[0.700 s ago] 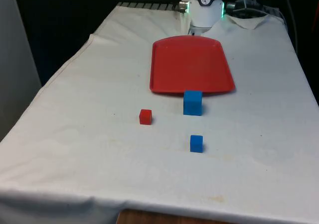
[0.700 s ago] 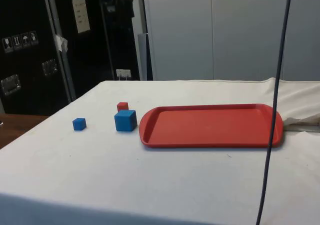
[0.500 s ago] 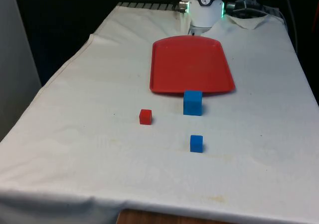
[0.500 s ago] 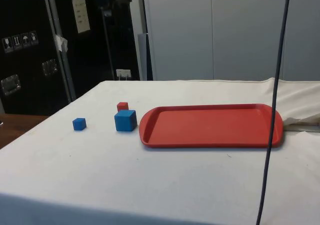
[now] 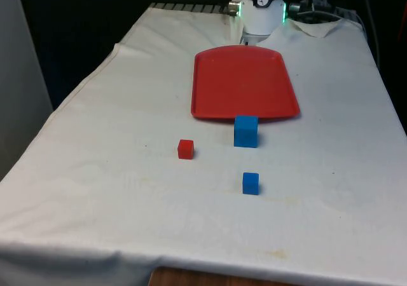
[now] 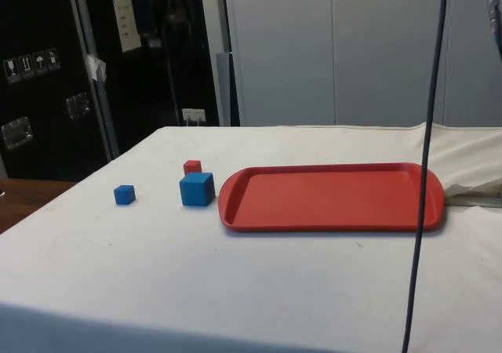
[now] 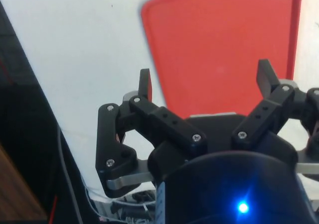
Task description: Pick up the largest block and place it onto the tray.
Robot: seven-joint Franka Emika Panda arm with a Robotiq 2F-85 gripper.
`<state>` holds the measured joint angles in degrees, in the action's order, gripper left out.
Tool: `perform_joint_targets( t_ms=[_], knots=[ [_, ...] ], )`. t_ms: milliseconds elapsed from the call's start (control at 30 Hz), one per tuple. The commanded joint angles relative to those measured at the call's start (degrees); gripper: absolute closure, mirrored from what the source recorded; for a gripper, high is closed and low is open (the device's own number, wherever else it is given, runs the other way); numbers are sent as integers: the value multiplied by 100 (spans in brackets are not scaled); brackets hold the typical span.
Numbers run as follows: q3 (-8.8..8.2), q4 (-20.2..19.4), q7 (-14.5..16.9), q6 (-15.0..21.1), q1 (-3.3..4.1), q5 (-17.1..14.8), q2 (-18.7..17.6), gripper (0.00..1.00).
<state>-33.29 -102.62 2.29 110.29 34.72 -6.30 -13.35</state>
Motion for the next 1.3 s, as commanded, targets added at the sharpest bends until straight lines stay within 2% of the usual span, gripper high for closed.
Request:
perform_joint_targets(
  t_ms=[0, 167, 433, 533, 567, 767, 833, 867, 900, 1067, 1133, 1167, 1267],
  knots=[
    [17, 23, 23, 46, -17, -69, -74, 0],
    [-6, 34, 17, 183, -17, -34, -258, 0],
    [0, -201, 143, 647, -11, -34, -344, 0],
    [0, -229, 143, 653, -17, -29, -344, 0],
    [6, -292, 155, 825, -11, -23, -384, 0],
    [17, -447, 160, 1215, -11, -29, -516, 0],
    [29, -498, 160, 1324, -11, -34, -550, 0],
    [23, -464, 160, 1215, -17, -29, -539, 0],
    [29, -527, 160, 1387, -11, -46, -573, 0],
    [57, -670, 166, 1719, -23, -80, -688, 0],
    [63, -710, 166, 1839, -29, -97, -733, 0],
    [46, -688, 149, 1742, -17, -46, -728, 0],
    [69, -779, 172, 2005, -34, -120, -802, 0]
  ],
)
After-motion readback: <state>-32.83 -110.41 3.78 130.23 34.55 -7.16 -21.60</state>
